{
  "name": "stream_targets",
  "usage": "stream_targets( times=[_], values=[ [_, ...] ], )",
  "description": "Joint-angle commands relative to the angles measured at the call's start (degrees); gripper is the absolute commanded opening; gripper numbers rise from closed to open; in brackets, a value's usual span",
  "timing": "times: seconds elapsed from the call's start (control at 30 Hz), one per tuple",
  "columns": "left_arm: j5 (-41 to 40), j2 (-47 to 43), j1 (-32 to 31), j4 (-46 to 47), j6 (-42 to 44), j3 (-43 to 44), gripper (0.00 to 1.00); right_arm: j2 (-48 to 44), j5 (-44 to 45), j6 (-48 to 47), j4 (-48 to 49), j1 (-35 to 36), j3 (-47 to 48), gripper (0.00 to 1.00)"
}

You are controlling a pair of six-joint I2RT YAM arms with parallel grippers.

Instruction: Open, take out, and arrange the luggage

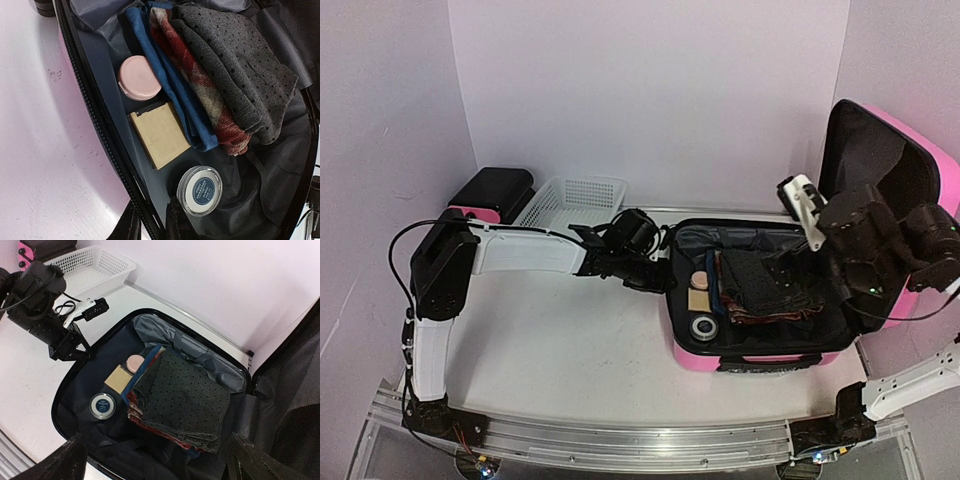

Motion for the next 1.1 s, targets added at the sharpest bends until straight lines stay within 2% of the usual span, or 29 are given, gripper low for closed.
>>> stream_targets(
  times=[0.0,0.03,0.1,0.13,0.23,0.4,0.5,0.67,0.77,0.9,1.07],
  values=[
    [0.03,-4.22,0.62,-2.40,3.23,-1.86,0.11,5.09,4.19,2.17,4.68,-0.04,0.23,0.98],
    [0.64,-4.77,0.62,-2.41,3.32,-1.65,0.16,6.43,5.39,2.75,4.72,-0.04,0.46,0.98],
    [1.43,-5.96,0.62,-2.48,3.74,-1.62,0.38,9.07,8.02,4.13,4.79,-0.39,0.64,0.98],
    [1.69,-6.95,0.74,-2.62,4.11,-1.85,0.44,10.58,8.23,4.61,4.85,-1.71,0.76,0.98],
    [2.43,-10.86,1.45,-3.13,5.85,-3.41,0.62,14.73,1.48,5.82,5.17,-8.20,1.77,0.98],
    [4.13,-19.00,5.99,-5.53,9.12,-8.33,0.79,19.85,-7.52,3.96,6.91,-16.73,3.01,0.98],
    [5.16,-21.99,10.40,-8.11,12.17,-9.71,0.85,22.11,-12.81,2.92,7.54,-21.26,3.13,0.98],
    [-4.05,-17.93,15.29,-15.35,22.59,-2.69,0.88,23.16,-18.74,-0.92,8.94,-28.03,1.01,0.98],
    [-8.13,-11.28,17.37,-18.91,26.96,5.58,0.87,23.11,-21.63,-2.55,9.02,-32.07,-0.96,0.98],
    [-8.42,-0.15,20.20,-24.56,29.48,19.88,0.87,21.95,-24.77,-4.35,9.35,-35.96,-3.57,0.98],
    [-15.48,12.46,21.68,-28.48,34.33,35.86,0.80,21.13,-27.47,-6.66,9.85,-37.44,-5.73,0.98]
  ],
)
